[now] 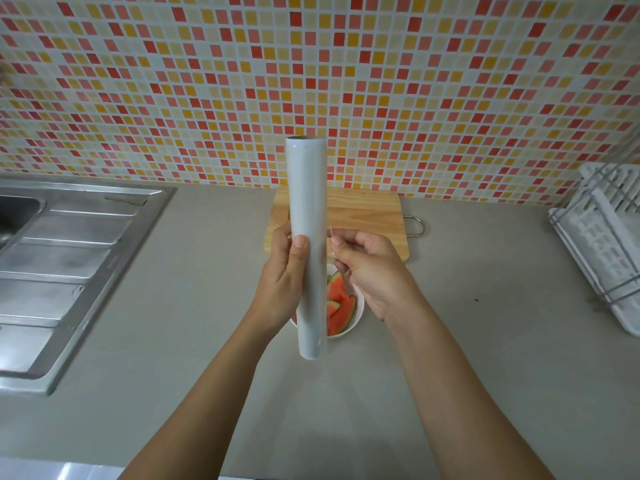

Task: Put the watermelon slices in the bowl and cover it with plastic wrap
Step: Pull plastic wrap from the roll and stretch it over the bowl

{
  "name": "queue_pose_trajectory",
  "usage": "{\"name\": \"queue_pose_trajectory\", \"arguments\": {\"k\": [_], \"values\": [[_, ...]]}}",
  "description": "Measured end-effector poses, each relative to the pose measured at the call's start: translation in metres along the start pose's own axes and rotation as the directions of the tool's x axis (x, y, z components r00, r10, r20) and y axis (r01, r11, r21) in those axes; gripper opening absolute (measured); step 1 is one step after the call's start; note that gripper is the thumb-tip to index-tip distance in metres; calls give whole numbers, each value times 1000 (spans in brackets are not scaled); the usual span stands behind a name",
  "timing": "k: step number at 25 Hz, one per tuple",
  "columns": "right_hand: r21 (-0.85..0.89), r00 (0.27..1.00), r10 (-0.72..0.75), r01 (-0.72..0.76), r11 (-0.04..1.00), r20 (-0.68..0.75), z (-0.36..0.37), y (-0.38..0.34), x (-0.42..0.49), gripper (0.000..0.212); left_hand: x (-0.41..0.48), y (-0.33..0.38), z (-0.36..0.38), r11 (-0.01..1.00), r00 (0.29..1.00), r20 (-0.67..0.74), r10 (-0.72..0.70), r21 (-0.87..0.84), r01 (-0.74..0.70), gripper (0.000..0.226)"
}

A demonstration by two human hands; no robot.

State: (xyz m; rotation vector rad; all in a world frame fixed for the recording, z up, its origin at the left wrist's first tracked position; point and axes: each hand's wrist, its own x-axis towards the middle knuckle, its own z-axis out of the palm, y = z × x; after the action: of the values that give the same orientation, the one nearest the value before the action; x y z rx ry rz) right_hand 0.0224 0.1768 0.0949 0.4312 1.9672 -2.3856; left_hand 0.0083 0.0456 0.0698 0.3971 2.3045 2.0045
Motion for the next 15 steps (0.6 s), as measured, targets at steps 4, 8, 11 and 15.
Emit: {"name": "queue_pose_trajectory", "arguments": {"k": [4,8,11,15], "values": [[55,999,-40,39,998,4,3,0,-3,17,0,-1,0,1000,1000,-21,-2,14,2,28],[185,990,-105,86,979,92,11,-4,-6,20,1,3,-1,1000,999,-35,-12,22,13,37],[208,989,-135,119,971,64,14,-8,-6,7,0,7,-3,995,998,-51,25,101,-19,31],[146,988,-149,153,977,-38,16,-6,-3,6,-2,7,-3,991,998,-57,40,129,-33,30]]}}
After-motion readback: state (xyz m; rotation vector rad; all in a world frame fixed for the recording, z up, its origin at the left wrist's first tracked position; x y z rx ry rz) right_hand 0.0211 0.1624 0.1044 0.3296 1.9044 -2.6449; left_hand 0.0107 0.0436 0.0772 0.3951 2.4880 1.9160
